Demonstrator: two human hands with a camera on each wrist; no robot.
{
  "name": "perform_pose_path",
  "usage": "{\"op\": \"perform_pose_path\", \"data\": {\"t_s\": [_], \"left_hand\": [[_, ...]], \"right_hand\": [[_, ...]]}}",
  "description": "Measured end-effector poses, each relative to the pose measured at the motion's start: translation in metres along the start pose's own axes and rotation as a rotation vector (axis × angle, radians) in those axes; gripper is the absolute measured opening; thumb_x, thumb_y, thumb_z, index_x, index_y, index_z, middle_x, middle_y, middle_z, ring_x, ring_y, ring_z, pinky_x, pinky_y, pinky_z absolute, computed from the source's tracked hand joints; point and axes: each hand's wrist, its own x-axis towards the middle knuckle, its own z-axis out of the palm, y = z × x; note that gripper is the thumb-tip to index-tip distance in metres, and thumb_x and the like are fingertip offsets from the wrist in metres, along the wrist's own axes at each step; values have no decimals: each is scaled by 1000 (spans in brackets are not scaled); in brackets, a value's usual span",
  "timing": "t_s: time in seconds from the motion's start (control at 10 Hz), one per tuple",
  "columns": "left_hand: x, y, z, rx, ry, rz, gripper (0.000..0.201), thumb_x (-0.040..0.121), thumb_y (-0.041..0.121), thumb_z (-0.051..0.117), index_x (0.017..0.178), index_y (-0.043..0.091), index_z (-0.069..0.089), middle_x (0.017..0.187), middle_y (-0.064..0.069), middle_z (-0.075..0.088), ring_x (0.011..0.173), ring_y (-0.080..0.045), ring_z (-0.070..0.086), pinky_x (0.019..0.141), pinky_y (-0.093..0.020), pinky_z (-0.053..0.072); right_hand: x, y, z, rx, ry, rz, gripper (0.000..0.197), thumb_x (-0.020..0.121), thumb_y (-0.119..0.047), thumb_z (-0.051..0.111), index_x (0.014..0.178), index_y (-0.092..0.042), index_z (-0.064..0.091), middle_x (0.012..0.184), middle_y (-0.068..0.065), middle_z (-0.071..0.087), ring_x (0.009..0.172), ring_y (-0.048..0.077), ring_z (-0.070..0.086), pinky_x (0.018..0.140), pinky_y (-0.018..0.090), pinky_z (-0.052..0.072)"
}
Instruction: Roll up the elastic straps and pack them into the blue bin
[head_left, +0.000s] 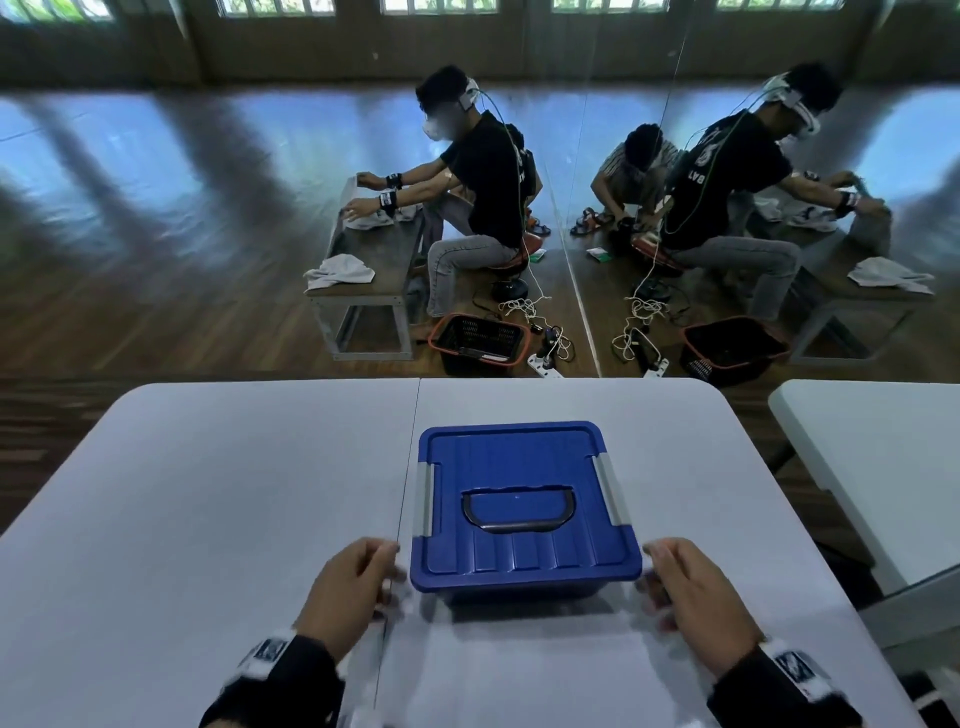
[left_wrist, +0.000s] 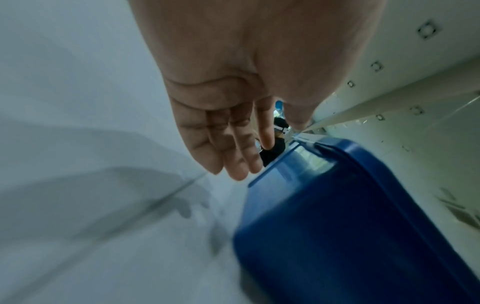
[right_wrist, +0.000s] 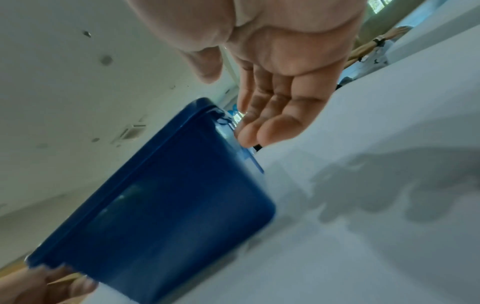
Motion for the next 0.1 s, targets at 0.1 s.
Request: {"op": "perform_pose_path", "data": {"t_s": [0.1], "left_hand": [[-40, -30, -21, 153, -37, -50, 27, 96, 39, 61, 89, 15, 71, 81, -2, 77, 67, -17, 69, 64, -25, 52]], "right_hand": [[-31, 29, -17, -148, -56, 91, 15, 99, -28, 54, 92, -17, 62, 66, 3, 70, 54, 13, 57, 58, 35, 50]]}}
